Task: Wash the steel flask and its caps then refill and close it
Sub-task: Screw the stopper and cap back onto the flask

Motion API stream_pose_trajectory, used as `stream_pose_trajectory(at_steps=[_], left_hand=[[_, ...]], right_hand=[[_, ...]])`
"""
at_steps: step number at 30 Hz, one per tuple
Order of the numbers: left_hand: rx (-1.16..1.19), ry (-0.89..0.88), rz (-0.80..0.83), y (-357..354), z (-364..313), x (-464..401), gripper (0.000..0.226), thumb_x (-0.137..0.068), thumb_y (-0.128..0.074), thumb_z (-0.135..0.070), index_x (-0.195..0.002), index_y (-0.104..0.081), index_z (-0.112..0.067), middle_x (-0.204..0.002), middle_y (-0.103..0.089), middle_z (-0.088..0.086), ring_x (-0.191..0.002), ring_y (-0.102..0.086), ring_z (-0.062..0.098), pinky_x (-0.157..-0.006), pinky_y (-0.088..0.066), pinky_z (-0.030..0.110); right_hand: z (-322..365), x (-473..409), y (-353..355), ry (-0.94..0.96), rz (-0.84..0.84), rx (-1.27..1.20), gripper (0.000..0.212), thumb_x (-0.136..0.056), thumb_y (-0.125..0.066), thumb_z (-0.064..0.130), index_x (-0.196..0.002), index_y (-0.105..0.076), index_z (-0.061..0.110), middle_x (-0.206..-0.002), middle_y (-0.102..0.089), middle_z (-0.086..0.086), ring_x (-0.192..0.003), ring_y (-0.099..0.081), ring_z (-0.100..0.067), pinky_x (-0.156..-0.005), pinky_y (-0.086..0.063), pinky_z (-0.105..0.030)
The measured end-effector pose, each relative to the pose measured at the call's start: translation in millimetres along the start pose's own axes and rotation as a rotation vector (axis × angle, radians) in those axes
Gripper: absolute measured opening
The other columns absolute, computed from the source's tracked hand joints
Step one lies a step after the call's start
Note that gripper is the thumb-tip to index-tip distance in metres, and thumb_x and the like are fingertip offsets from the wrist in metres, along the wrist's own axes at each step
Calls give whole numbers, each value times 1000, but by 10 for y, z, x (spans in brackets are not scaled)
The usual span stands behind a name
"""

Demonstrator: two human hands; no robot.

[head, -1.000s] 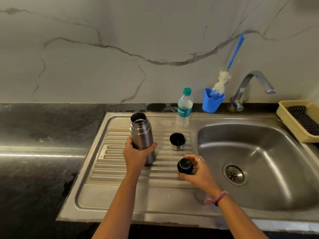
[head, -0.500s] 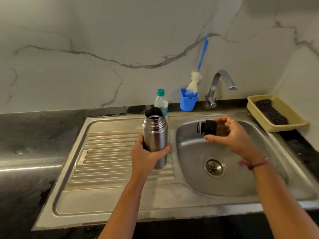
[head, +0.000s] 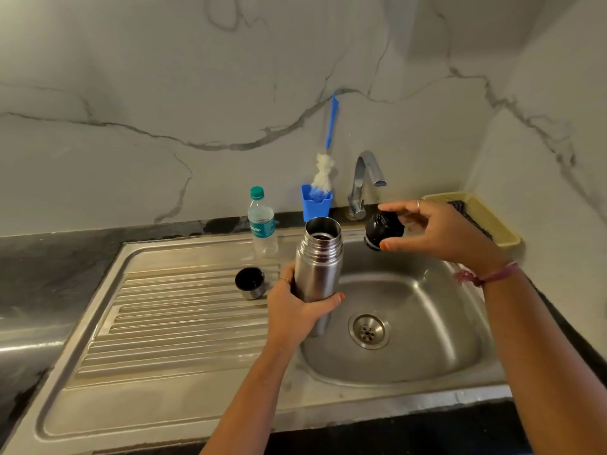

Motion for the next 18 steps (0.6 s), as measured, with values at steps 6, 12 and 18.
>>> stream_pose_trajectory(at_steps=[6,12,18], left_hand=[[-31,-4,19,-331,-51,18,77,-56,-95,-28,-121,-55,-33,-106,-66,-17,-94,-63,1,-78,-51,17],[-28,-20,30,-586,-128,39,79,-55,-96,-28,-123,-56,-31,-107,-66,-18,-95,-62,-5,-80,-52,16],[-19,0,30,-742,-154,31,76,-55,-96,-26,-120,-57,-31,-103,-68,-15,-91,-63,-5,-73,-51,11]], right_hand=[[322,17,282,112,-20,-343,55,-67,-79,24,-119,-64,20,-106,-72,-2,-99,-69,-17,-92,-53,-32],[575,-45,332,199,109,-315,52,-69,-81,14,-118,-64,17,-102,-72,-3,-95,-70,-20,-87,-56,-32],[570,-86,274,231,256,-98,55,-70,-84,17,-120,-62,24,-111,-68,8,-103,-65,-9,-93,-52,-28]])
Point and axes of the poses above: each hand's wrist, its own x-axis away from the middle knuckle, its own y-axis out of the back of the hand, z = x × y, the point moved 9 cm from there along -x, towards the middle knuckle
